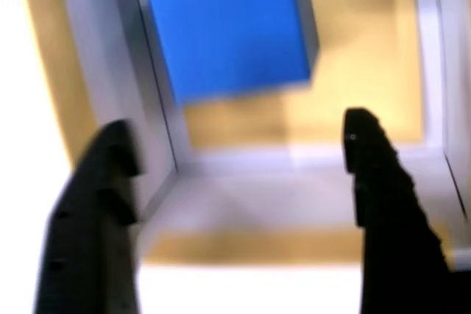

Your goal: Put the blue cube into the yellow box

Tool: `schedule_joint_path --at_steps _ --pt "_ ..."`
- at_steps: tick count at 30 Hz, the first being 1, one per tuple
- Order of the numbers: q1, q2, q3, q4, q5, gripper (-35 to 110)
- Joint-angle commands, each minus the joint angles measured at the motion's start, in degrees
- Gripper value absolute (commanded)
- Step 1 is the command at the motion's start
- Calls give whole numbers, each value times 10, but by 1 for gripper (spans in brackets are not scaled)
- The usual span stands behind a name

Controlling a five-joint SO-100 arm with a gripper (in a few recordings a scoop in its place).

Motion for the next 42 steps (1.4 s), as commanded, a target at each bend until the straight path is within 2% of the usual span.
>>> schedule_joint_path --at_steps 1,5,10,22,26,30,34,42 --pt "4 77 -100 113 -42 14" --pt "-43 93 -170 200 -47 4" --pt "-166 86 -250 241 -10 0" --pt "-587 105 -234 245 69 0" --pt "-737 142 -167 220 92 0" --pt "-846 216 -38 138 105 0" --pt "-896 292 113 81 92 0" --pt "-942 434 332 56 80 0"
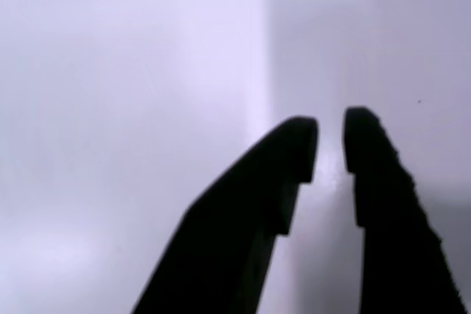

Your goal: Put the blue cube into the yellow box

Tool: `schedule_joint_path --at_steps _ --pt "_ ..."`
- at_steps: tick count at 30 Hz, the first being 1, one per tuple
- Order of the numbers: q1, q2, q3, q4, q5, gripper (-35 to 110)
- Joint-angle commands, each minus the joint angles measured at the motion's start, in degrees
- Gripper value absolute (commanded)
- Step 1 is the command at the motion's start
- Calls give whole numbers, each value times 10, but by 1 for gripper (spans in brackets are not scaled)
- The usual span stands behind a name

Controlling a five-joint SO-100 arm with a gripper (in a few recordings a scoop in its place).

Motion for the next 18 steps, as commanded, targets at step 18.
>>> schedule_joint_path --at_steps 18 --pt "-10 101 102 96 -53 0"
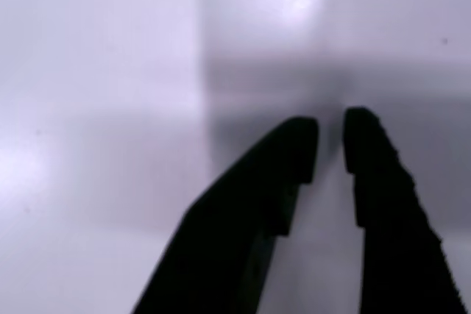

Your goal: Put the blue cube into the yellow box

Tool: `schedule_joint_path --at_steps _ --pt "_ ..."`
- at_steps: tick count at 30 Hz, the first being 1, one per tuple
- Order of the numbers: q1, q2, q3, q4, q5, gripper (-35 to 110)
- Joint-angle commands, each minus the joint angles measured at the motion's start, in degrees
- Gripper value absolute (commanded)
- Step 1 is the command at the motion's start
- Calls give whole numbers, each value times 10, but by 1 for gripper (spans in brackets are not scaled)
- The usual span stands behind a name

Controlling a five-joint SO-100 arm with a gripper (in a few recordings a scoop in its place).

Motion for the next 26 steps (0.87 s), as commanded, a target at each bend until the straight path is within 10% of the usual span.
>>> schedule_joint_path --at_steps 1,26 --pt "-4 12 15 10 24 0" --pt "1 11 15 8 29 0"
